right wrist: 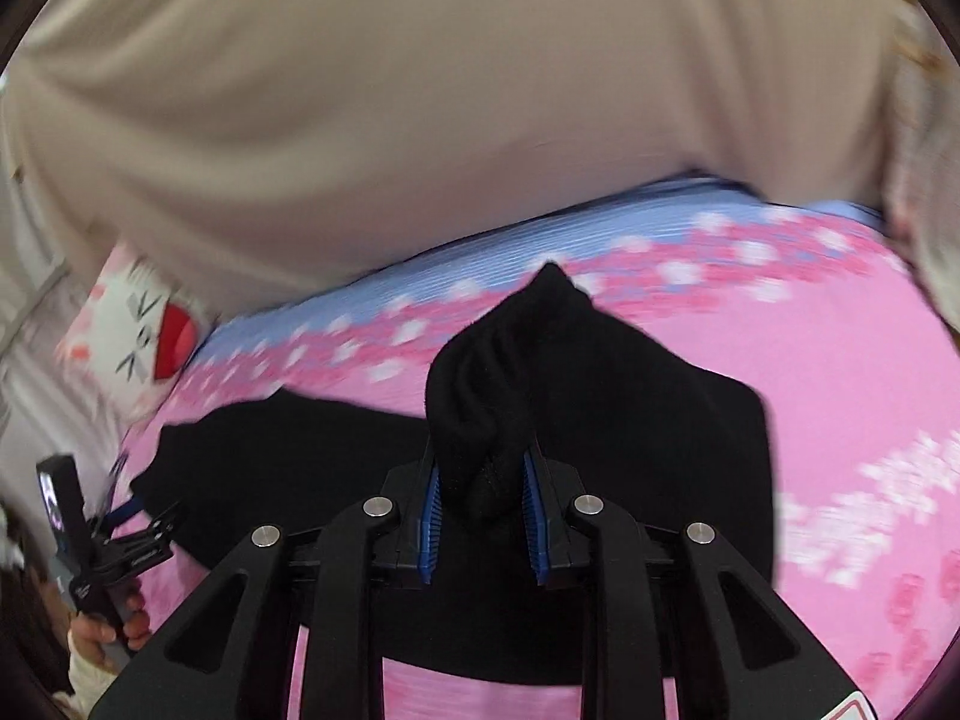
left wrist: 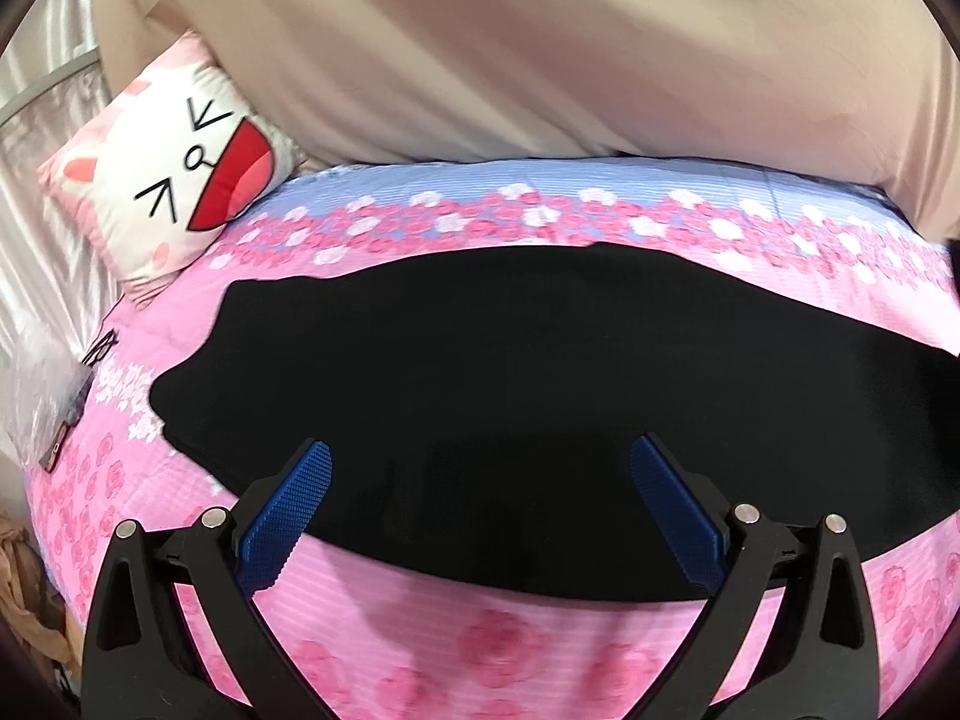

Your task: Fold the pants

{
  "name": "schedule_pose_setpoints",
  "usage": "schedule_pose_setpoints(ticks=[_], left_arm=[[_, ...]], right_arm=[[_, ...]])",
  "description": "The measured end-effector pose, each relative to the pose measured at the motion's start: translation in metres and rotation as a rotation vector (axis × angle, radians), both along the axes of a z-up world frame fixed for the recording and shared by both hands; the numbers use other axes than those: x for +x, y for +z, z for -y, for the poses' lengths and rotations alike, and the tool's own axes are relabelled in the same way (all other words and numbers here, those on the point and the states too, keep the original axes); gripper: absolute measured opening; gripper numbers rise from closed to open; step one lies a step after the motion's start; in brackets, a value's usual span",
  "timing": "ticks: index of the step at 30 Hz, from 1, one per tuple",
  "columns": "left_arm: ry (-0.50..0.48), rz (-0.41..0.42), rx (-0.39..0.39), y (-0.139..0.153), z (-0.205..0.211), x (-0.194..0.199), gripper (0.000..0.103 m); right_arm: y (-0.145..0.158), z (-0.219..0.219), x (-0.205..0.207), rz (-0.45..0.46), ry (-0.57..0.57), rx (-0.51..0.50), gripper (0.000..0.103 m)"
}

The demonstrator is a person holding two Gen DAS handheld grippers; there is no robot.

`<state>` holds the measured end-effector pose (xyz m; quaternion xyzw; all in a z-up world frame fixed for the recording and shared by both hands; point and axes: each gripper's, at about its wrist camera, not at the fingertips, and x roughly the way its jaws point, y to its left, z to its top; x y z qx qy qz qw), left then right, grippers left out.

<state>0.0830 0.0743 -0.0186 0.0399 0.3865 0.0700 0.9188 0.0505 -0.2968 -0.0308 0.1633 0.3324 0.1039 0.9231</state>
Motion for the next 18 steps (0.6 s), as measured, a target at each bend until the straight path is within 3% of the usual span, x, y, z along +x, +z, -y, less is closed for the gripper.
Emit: schedule_pose_setpoints(ticks=[6,9,12,15,18], left_arm=[[0.038,0.009,-0.001,0.001,-0.047,-0.006,0.098],[0.065,0.015,0.008,0.001,-0.069,-0.008,0.098],[0.074,0.007,-0.012,-0.002,-0.085,-0.006,0.098],[0.072,-0.006,-0.024,-0.008,-0.092,-0.003,0.098],[0.059,-0.006,-0.049,-0.010,-0.092,-0.002,0.098]], right_arm=[[-0.035,-0.124,0.037,-0.079,0.190,-0.033,0.022],[-0.058,-0.162,0.040,-0.124,0.222,-0.084,0.024],[-0.074,-0.175,0.030,-0.120,0.233,-0.131,0.034],[-0.055,-0.173,0.010,-0.098,0.235,-0.081,0.058],[-0.031,-0.160,-0.004,-0.039,0.202,-0.072,0.061]])
